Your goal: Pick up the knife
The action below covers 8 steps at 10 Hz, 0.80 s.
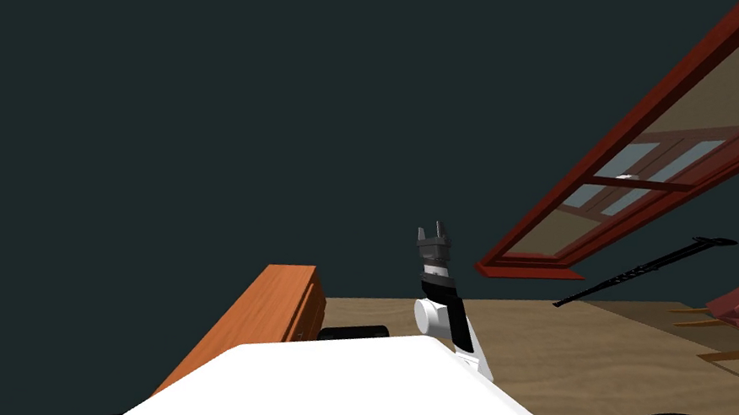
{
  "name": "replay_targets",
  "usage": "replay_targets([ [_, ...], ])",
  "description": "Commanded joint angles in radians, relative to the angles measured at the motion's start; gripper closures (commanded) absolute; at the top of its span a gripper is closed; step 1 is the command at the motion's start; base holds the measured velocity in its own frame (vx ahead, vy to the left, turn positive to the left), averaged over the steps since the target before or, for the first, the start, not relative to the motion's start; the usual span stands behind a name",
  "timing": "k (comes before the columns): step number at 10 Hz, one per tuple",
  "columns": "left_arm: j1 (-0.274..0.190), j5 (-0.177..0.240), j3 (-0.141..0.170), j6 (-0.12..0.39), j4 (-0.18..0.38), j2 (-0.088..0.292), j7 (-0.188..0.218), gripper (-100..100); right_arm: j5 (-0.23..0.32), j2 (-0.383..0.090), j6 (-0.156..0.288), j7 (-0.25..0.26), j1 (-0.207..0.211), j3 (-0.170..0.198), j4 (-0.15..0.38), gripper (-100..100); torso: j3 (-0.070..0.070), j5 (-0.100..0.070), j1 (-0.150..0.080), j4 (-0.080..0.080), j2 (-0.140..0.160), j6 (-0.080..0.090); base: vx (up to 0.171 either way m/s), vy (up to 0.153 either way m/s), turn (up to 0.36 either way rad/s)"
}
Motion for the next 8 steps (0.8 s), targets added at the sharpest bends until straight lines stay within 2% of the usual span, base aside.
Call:
replay_targets([
  [1, 0.000, 0.000, 0.000, 0.000, 0.000, 0.000, 0.000, 100, 0.000, 0.000, 0.000, 0.000, 0.000, 0.000, 0.000, 0, 0.000, 0.000, 0.000, 0.000, 0.000, 0.000, 0.000, 0.000, 0.000],
  [5, 0.001, 0.001, 0.000, 0.000, -0.001, 0.000, 0.000, 100, 0.000, 0.000, 0.000, 0.000, 0.000, 0.000, 0.000, 0, -0.001, 0.002, 0.002, 0.000, -0.002, 0.001, -0.001, 0.001, 0.003],
  [6, 0.001, 0.001, 0.000, 0.000, -0.001, 0.000, 0.000, 0, 0.000, 0.000, 0.000, 0.000, 0.000, 0.000, 0.000, 0, -0.001, 0.002, 0.003, 0.000, -0.002, 0.001, 0.000, 0.000, 0.000],
  [7, 0.010, 0.035, -0.005, 0.004, -0.018, 0.030, -0.014, 100, 0.000, 0.000, 0.000, 0.000, 0.000, 0.000, 0.000, 0, -0.001, 0.002, 0.003, 0.000, -0.002, 0.001, -0.006, -0.038, 0.006],
  [8, 0.012, 0.045, -0.007, 0.006, -0.024, 0.041, -0.017, 100, 0.000, 0.000, 0.000, 0.000, 0.000, 0.000, 0.000, 0, -0.001, 0.002, 0.000, 0.000, -0.002, 0.001, 0.001, -0.049, 0.011],
])
